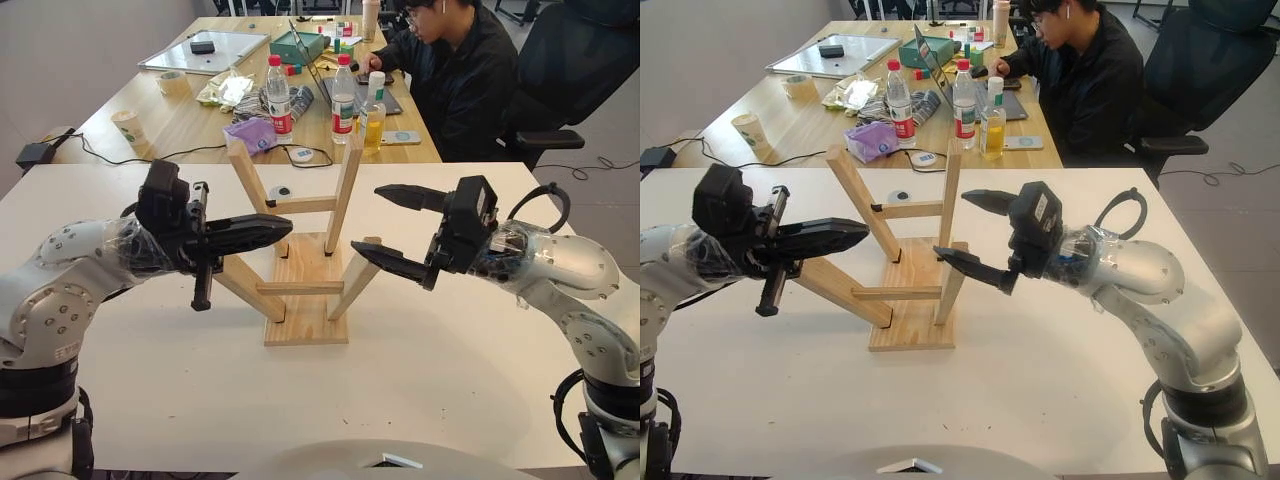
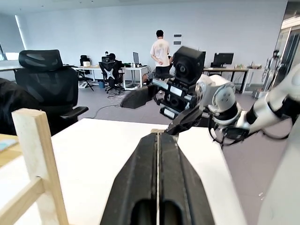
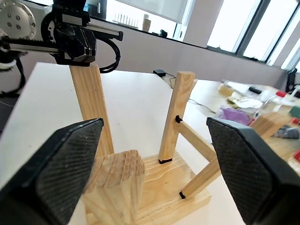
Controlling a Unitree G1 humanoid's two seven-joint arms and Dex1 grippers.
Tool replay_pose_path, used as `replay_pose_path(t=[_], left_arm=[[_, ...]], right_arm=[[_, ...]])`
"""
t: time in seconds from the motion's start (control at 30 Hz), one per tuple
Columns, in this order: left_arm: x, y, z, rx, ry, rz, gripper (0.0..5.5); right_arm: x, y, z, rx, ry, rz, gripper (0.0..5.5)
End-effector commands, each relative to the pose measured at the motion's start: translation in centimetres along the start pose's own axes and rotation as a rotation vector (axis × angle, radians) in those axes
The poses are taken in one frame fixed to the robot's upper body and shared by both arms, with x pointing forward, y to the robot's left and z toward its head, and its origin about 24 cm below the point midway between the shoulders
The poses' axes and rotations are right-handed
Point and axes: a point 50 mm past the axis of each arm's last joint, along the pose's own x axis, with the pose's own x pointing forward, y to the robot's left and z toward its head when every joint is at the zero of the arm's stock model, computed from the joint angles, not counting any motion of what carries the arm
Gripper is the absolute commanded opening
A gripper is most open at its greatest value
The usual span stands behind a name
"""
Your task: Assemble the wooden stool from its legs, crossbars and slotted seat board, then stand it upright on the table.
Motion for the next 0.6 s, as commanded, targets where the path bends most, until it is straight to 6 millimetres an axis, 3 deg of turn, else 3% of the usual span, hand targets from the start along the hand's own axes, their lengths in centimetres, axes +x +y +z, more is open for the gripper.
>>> replay_pose_path(t=[0.03, 0.13, 0.23, 0.3, 0.43, 0.5, 0.6], left_arm=[[-0.9, -1.1, 4.8, 0.049, -0.056, -0.077, 0.0], [-2.7, -1.3, 9.2, 0.107, -0.172, -0.078, 0.0], [-4.5, 1.1, 9.8, 0.09, -0.283, 0.076, 0.0], [-5.1, 2.8, 8.6, 0.06, -0.306, 0.192, 0.0], [-6.0, 5.5, 6.0, -0.007, -0.333, 0.395, 0.0], [-6.5, 7.8, 2.1, -0.028, -0.142, 0.62, 0.0], [-8.0, 8.4, -3.7, -0.084, 0.16, 0.715, 0.0]], right_arm=[[-1.1, -1.3, 3.1, 0.137, -0.179, 0.001, 4.09], [-2.9, -3.2, 3.9, 0.22, -0.25, -0.098, 4.09], [-4.3, -1.3, -0.1, 0.272, -0.019, -0.082, 4.09], [-5.1, 0.8, -2.7, 0.327, 0.128, -0.026, 4.09], [-5.7, 2.9, -7.0, 0.383, 0.285, -0.055, 4.09], [-4.7, 3.6, -9.6, 0.405, 0.332, -0.107, 4.09], [-3.0, 4.3, -12.0, 0.408, 0.381, -0.153, 4.09]])
